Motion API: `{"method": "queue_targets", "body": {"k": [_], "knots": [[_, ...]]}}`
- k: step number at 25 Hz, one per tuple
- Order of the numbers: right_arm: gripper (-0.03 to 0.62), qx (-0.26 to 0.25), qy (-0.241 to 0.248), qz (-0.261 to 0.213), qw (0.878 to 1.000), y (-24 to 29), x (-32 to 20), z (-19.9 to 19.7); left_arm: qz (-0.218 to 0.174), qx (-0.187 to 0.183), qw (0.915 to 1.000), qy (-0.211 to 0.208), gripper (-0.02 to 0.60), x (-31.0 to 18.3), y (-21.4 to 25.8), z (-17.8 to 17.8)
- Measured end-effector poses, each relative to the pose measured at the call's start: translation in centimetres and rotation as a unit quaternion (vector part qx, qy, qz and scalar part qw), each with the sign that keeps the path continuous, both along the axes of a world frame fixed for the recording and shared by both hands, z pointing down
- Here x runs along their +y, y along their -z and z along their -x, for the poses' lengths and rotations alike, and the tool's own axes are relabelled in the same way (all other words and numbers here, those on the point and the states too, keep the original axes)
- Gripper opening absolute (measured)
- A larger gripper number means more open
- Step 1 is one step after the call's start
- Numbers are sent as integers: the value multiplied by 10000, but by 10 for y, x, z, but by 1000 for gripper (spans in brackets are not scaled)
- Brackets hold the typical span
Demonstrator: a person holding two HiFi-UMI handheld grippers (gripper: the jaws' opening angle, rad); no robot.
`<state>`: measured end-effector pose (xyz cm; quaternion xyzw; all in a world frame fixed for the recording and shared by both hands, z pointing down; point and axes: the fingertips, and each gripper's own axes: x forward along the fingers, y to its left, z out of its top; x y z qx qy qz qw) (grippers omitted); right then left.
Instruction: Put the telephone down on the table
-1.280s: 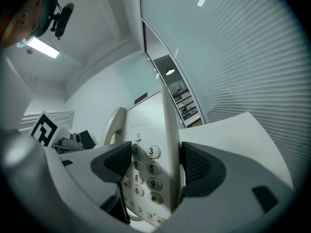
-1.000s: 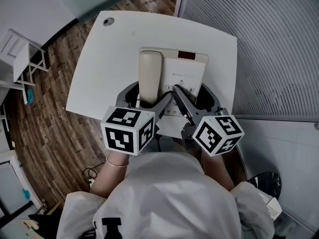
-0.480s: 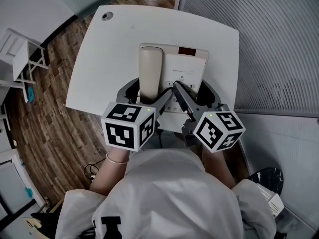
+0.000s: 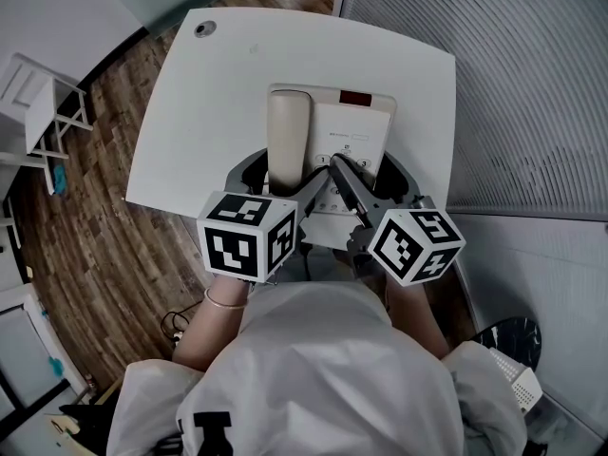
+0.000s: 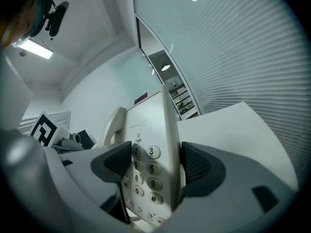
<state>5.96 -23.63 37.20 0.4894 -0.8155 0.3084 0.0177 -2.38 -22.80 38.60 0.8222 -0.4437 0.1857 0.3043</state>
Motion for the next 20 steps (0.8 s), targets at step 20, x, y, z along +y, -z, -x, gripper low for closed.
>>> {"method": "queue_targets", "body": {"k": [20], "knots": [[319, 6, -3, 213, 9998, -18, -1, -2, 211, 5, 9998, 11, 359, -1, -17, -2]]}}
